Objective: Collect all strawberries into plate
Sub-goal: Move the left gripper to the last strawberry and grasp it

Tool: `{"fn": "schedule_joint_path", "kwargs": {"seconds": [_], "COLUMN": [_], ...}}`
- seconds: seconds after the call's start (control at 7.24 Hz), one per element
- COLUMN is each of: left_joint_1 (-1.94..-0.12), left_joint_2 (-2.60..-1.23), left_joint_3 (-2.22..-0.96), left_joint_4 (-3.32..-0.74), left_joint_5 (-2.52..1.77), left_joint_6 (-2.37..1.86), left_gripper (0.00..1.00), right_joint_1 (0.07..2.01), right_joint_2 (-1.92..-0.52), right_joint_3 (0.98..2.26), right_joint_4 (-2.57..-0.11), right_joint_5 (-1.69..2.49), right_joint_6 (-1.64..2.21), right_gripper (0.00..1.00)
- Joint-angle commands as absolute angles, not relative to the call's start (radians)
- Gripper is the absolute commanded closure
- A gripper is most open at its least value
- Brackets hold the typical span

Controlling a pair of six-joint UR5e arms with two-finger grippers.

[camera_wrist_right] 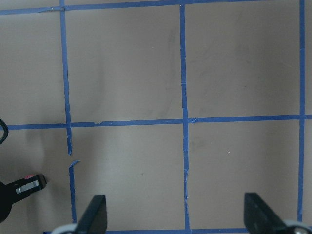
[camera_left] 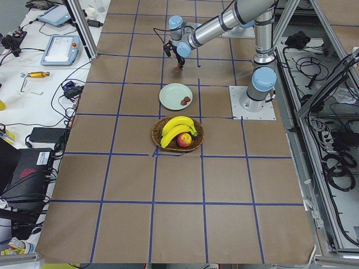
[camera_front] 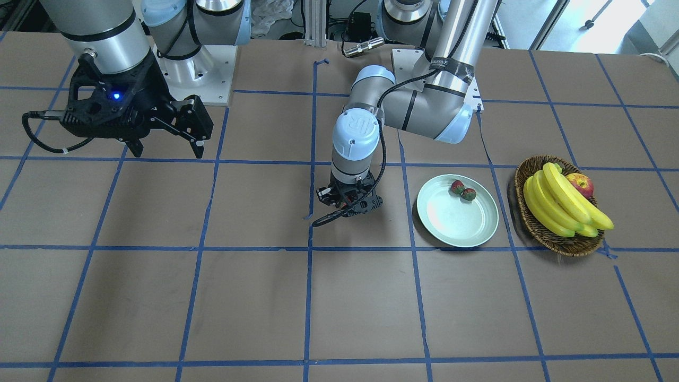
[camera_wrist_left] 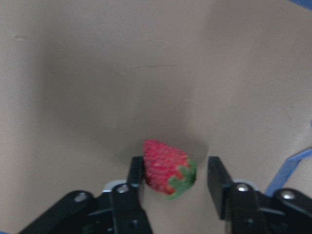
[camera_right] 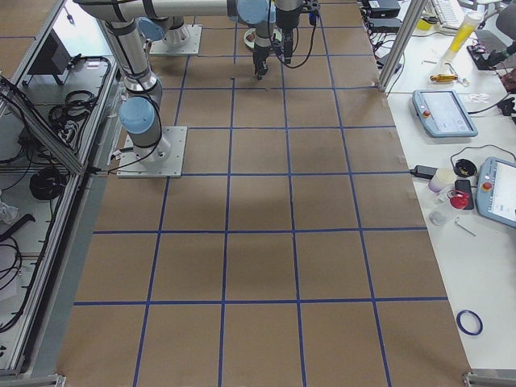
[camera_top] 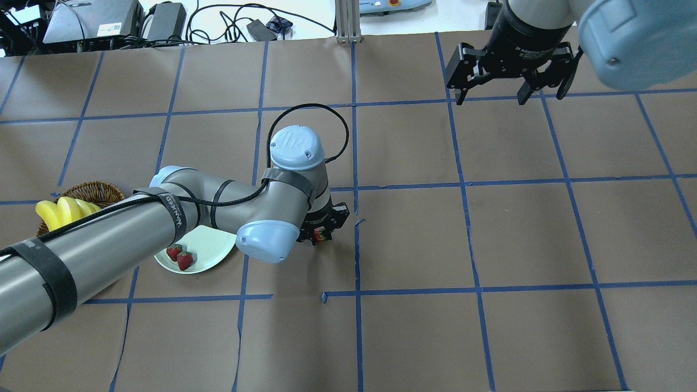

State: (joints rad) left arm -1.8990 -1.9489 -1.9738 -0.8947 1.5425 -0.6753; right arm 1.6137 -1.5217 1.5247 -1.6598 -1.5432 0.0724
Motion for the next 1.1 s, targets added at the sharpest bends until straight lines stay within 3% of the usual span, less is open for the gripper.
{"fn": "schedule_joint_path", "kwargs": {"seconds": [0.0, 0.28, 0.97], "left_joint_1": [-1.899, -1.852, -1.423], "left_joint_2": [-1.947, -1.890, -1.815], "left_joint_3": [-1.970, -1.953, -2.061], "left_joint_4": [-0.894, -0.931, -0.983], "left_joint_5": [1.546, 1.595, 1.690], "left_joint_6": [-0.667, -0.545, 0.104], "left_gripper": [0.99, 0.98, 0.91], "right_joint_1": [1.614, 1.614, 1.614], "right_joint_2": [-1.522, -1.522, -1.520], "right_joint_3": [1.525, 1.525, 1.525], "right_joint_4": [-1.660, -1.660, -1.663], "right_joint_5": [-1.543, -1.543, -1.543], "right_joint_6": [0.074, 0.072, 0.072], "right_gripper": [0.00, 0.00, 0.00]}}
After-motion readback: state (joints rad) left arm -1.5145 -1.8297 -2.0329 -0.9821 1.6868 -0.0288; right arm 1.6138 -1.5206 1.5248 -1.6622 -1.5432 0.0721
